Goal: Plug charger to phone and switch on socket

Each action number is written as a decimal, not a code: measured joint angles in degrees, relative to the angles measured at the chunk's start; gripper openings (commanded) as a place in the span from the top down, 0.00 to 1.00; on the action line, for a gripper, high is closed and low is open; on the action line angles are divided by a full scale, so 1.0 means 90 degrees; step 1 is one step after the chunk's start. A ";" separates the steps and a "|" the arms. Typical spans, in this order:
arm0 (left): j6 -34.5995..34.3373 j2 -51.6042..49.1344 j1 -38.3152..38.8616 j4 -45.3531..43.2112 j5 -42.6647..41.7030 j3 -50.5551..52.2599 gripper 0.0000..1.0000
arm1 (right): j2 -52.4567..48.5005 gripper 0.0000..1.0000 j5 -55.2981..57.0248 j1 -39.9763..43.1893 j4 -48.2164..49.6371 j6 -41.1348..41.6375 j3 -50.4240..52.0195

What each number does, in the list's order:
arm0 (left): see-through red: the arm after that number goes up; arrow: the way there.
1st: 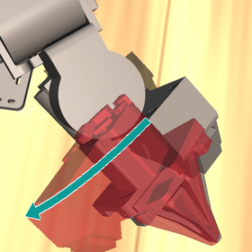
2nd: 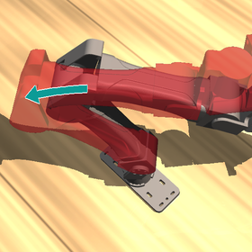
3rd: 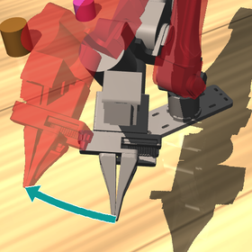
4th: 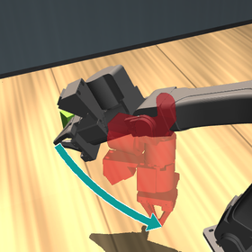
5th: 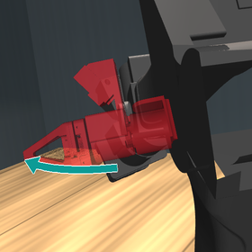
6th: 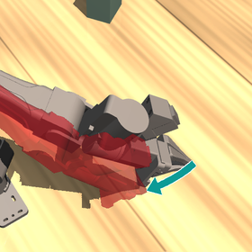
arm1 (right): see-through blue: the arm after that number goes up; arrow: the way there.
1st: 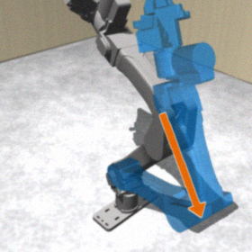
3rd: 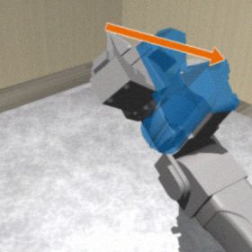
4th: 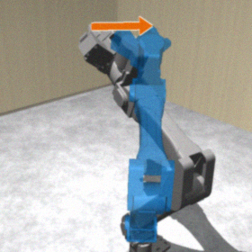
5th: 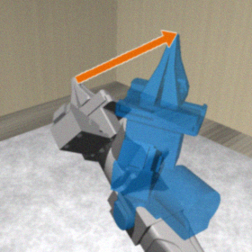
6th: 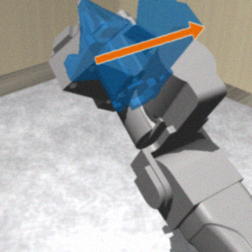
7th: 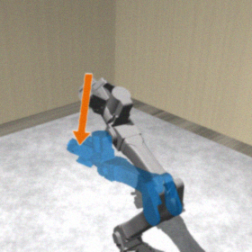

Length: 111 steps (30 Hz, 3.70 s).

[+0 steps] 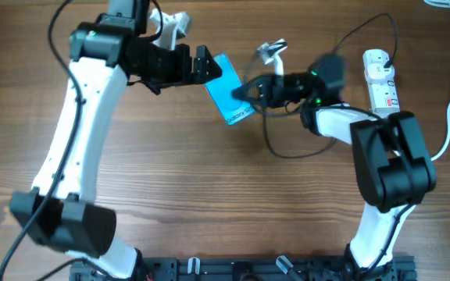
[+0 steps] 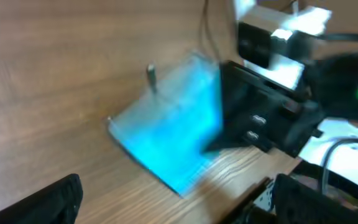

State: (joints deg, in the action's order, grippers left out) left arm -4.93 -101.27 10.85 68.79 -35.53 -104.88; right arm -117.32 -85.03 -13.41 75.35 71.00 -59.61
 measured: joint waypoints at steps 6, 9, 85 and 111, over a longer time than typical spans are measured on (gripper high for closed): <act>-0.0328 0.0503 0.0000 -0.0474 -0.0374 0.0000 0.15 | 0.0165 0.96 -0.0219 0.0024 0.1671 0.3636 -0.0019; -0.0644 0.0503 0.0000 -0.0500 -0.0544 0.0000 0.13 | 0.0165 0.96 -0.0136 0.0024 0.1673 0.4051 -0.0019; -0.3711 -0.0850 -0.1088 -0.4418 -0.5117 0.3470 0.96 | 0.0175 0.00 0.2268 -0.0311 -0.7796 -0.2965 -0.0080; -0.4493 -0.0850 -0.0765 -0.2667 -0.3640 0.3487 0.96 | 0.2050 0.44 0.8070 -0.0359 -1.2815 -0.6781 -0.1229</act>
State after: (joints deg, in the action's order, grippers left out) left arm -45.36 -108.92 3.97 44.80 -68.29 -73.49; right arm -98.87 -12.40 -16.64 -39.99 9.98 -70.67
